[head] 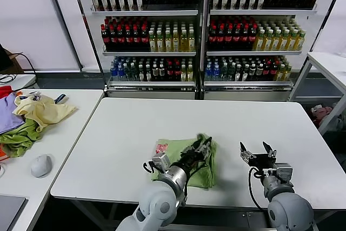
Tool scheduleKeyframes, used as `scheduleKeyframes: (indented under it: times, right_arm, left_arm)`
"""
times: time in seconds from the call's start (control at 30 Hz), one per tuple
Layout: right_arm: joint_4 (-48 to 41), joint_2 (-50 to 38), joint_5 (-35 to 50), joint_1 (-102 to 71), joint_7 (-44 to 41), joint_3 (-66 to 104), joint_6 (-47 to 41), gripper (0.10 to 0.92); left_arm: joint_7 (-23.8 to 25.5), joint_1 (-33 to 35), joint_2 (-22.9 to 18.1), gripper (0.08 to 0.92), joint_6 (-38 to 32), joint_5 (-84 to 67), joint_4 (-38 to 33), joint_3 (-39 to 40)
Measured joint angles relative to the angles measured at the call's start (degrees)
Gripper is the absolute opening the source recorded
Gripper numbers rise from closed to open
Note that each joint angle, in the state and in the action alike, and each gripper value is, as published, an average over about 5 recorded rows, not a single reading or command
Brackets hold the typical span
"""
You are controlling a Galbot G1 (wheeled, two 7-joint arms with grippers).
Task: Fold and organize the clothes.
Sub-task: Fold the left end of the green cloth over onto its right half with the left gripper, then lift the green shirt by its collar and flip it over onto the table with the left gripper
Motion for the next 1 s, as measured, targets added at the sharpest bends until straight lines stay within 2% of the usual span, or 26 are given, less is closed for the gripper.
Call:
scheduleKeyframes:
  times: [0.3, 0.4, 0.73, 1.0]
  right_arm:
    - [-0.78, 0.45, -0.49, 0.59, 0.03, -0.46, 0.03, 0.823]
    - [-1.05, 0.64, -0.7, 0.87, 0.03, -0.7, 0.11, 0.823]
    - [-1.94, 0.92, -1.18, 1.79, 0.05, -1.11, 0.18, 0.823]
    - [-1.97, 1.12, -1.58, 1.83, 0.07, -1.24, 0.16, 0.823]
  left_arm:
    - [1.04, 1.66, 0.92, 0.767, -0.46, 1.61, -2.38, 0.66]
    - [0.67, 2.53, 1.86, 0.812, -1.33, 3.77, -2.73, -0.96]
    - [-1.84, 7.21, 6.61, 0.823, -3.29, 18.27, -1.35, -7.66]
    - [-3.34, 10.44, 7.23, 0.82, -2.31, 26.89, 0.53, -8.66]
